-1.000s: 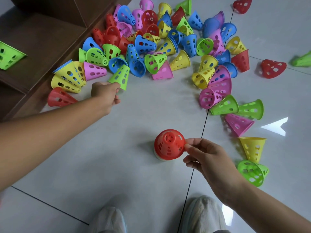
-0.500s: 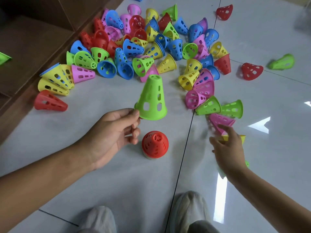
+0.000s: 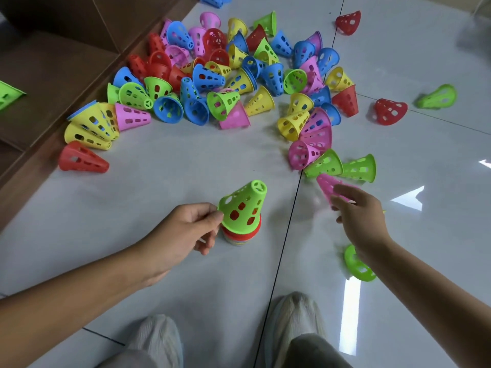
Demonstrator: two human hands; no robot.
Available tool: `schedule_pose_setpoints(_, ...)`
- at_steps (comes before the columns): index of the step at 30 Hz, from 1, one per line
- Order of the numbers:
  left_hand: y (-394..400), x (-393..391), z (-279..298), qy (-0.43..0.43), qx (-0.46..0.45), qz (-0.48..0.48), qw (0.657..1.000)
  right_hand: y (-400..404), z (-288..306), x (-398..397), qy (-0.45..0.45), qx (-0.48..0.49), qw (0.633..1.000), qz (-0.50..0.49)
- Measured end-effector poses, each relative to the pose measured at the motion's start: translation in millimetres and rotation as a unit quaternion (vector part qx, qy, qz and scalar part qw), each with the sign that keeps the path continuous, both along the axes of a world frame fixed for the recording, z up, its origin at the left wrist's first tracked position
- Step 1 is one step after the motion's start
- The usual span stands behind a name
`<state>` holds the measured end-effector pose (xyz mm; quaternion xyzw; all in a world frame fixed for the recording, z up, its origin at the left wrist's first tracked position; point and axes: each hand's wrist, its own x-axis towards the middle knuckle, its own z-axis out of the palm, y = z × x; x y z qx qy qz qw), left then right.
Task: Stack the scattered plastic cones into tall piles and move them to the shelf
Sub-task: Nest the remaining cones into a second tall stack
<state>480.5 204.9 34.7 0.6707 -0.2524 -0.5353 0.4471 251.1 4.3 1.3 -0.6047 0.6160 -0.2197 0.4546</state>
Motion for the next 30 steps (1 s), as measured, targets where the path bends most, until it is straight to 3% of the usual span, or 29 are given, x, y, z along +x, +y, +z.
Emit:
schedule_pose_setpoints(5, 2, -2, -14, -0.005, 0.026, 0.014, 1.0, 32, 50, 22, -0.165, 0.01, 0.986, 0.003)
schedule_pose_setpoints(8, 0, -2, -22, -0.018, 0.042, 0.017, 0.999, 49, 76, 41, -0.313, 0.088, 0.946, 0.004)
schedule_pose_setpoints(11, 1, -2, -26, -0.045, 0.048, 0.012, 0.998, 66, 89, 55, -0.385, 0.161, 0.909, 0.011)
schedule_pose_setpoints(20, 3, -3, -31, -0.114, 0.063, -0.006, 0.991, 77, 88, 68, -0.402, 0.256, 0.878, 0.028)
schedule_pose_setpoints(30, 23, 6, -26, -0.184, 0.08, -0.042, 0.979, 90, 41, 73, -0.285, 0.276, 0.916, 0.058)
